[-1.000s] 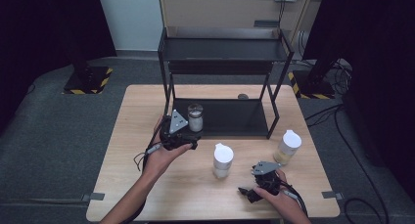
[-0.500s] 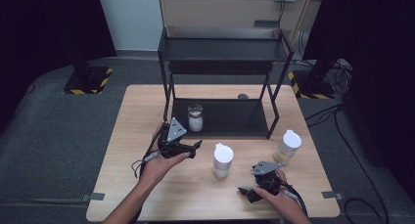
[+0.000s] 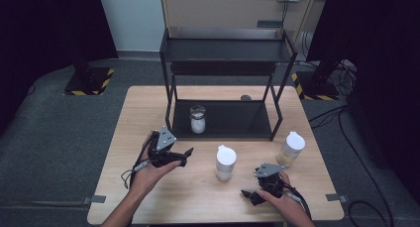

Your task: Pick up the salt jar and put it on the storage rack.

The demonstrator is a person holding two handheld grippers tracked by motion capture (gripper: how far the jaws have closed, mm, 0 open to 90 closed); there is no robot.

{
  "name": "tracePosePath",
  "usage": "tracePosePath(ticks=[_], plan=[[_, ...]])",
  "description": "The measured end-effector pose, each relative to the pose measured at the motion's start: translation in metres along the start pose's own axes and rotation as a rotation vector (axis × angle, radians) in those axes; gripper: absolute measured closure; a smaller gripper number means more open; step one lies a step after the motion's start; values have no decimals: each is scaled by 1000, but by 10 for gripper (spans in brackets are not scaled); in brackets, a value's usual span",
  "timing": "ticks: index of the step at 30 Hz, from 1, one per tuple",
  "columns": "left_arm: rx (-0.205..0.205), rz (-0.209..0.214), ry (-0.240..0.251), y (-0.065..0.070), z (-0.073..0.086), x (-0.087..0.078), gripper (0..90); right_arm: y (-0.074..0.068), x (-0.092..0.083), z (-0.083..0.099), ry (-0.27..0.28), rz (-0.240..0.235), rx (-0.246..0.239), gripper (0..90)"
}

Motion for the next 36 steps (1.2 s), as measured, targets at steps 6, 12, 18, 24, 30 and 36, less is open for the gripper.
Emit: tracePosePath(ticks=[6, 12, 18, 24, 30, 36], plan=[[-23, -11, -15, -7, 13, -6, 45, 0, 0, 0, 0, 0, 0, 11], [-52, -22, -33, -17, 25, -11, 45, 0, 0, 0, 0, 0, 0, 11], [-76, -30, -45, -23, 35, -13, 45, 0, 0, 0, 0, 0, 0, 11], [-88, -19, -69, -25, 43, -11, 45, 0, 0, 0, 0, 0, 0, 11], [-102, -12, -93, -27, 50, -8, 45, 0, 0, 0, 0, 0, 0, 11], [-102, -1, -125, -30, 57, -5, 46, 0, 0, 0, 0, -1, 0, 11]])
Point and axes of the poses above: each handheld gripper's, and its own axes: x roughly forward along the jaws, z roughly out of its underside, y roughly to its right, the point moved 8 cm from there along x, roughly forward along the jaws, and after that the axes turned 6 degrees about -z, right-handed, at the moved point
